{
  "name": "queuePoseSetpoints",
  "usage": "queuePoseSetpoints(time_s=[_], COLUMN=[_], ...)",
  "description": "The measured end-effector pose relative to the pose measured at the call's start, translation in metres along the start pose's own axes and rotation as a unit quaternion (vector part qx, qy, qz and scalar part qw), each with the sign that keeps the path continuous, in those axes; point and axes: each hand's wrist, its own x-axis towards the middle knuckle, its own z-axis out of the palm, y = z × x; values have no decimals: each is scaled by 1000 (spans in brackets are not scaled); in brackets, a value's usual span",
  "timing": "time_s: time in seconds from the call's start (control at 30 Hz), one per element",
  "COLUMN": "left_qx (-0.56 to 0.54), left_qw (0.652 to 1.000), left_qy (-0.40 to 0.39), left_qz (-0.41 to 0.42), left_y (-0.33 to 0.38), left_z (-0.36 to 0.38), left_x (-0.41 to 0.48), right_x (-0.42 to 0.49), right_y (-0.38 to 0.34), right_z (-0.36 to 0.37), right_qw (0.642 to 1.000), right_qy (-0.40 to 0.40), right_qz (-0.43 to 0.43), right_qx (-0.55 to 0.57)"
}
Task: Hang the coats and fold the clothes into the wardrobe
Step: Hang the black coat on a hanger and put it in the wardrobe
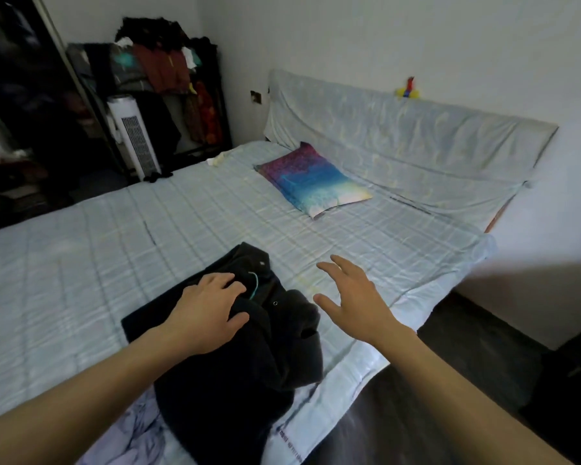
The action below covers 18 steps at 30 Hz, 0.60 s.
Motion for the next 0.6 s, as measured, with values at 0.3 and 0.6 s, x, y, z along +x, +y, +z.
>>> queuePoseSetpoints(time_s=[0.3, 0.6], left_qx=[-26, -89], left_qw=[999, 993], left_qy=[-12, -13], left_qz=[-36, -70], left_y=[-15, -69], left_z=[19, 46], left_x=[55, 114], right_x=[69, 159], right_y=[22, 9], right_z=[20, 49], right_qw=[999, 994], right_qy=[-27, -93], right_qz=[-22, -54], right_qx=[15, -30])
